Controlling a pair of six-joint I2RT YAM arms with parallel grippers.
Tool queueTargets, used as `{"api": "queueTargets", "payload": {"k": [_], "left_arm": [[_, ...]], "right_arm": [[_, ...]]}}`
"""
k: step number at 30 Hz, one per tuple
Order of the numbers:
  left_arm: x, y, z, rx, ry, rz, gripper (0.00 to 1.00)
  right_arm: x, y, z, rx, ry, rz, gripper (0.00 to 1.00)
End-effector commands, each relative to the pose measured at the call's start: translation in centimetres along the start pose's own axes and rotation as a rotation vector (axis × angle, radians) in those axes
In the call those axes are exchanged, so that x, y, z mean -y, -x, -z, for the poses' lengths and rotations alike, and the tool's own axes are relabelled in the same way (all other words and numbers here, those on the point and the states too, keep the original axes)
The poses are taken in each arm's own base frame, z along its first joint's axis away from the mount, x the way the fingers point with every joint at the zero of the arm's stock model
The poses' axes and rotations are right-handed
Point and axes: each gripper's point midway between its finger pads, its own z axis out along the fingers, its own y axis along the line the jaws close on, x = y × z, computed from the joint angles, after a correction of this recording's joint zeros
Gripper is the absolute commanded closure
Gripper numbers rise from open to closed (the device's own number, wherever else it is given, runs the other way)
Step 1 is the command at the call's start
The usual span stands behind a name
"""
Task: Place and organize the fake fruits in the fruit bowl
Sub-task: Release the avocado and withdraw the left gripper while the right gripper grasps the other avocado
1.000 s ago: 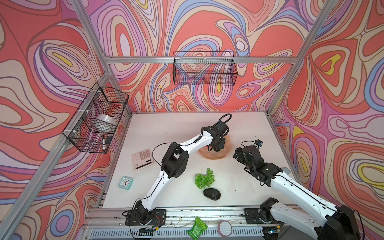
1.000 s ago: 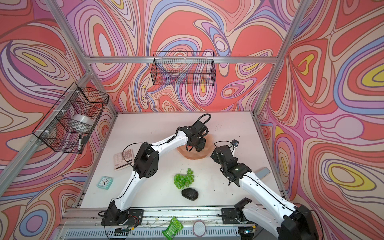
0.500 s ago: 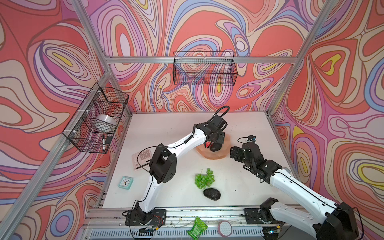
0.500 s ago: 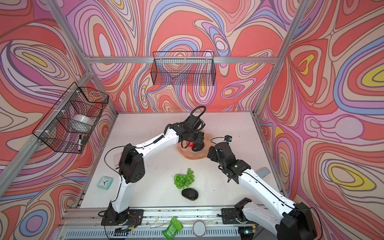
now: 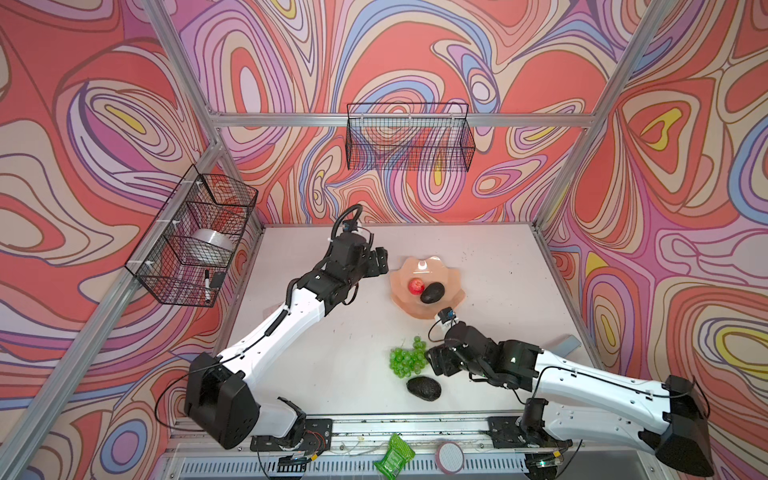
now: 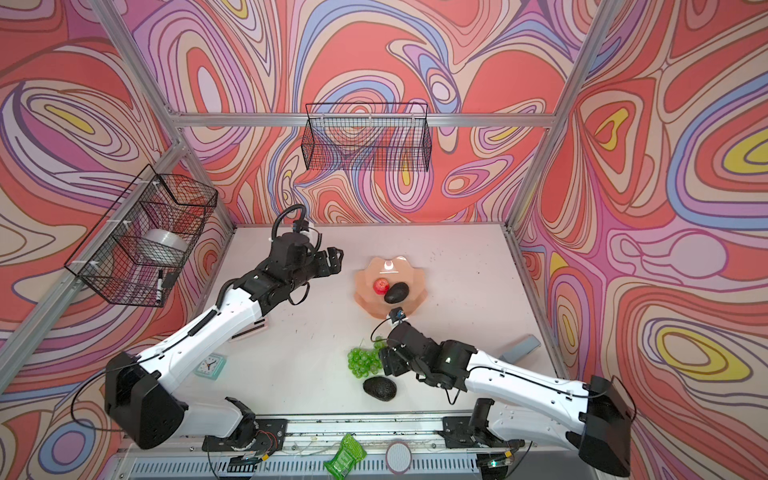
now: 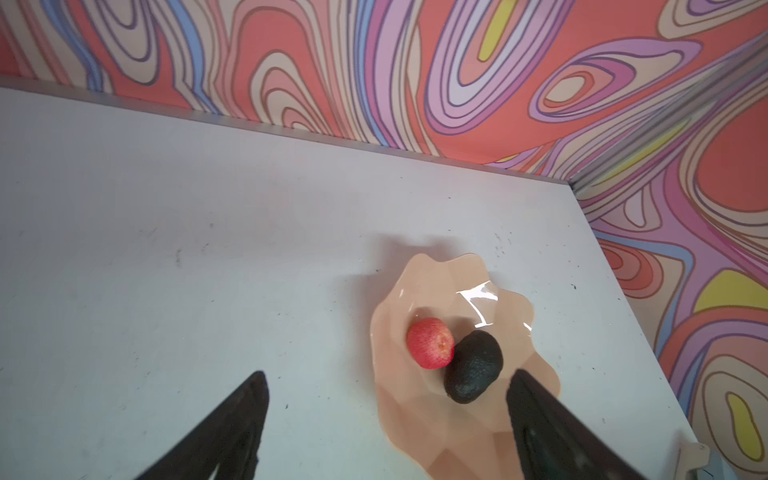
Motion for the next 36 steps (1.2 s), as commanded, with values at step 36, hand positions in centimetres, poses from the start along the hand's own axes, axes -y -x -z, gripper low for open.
{"api": "queueTargets", "payload": {"k": [36], "left_arm": [[-5.8,-0.1,6.2,0.075,0.143,0.014,0.00]], "right_arm": [[-1.0,-7.2,-3.6,-0.190,-0.239,0.140,0.50]]}}
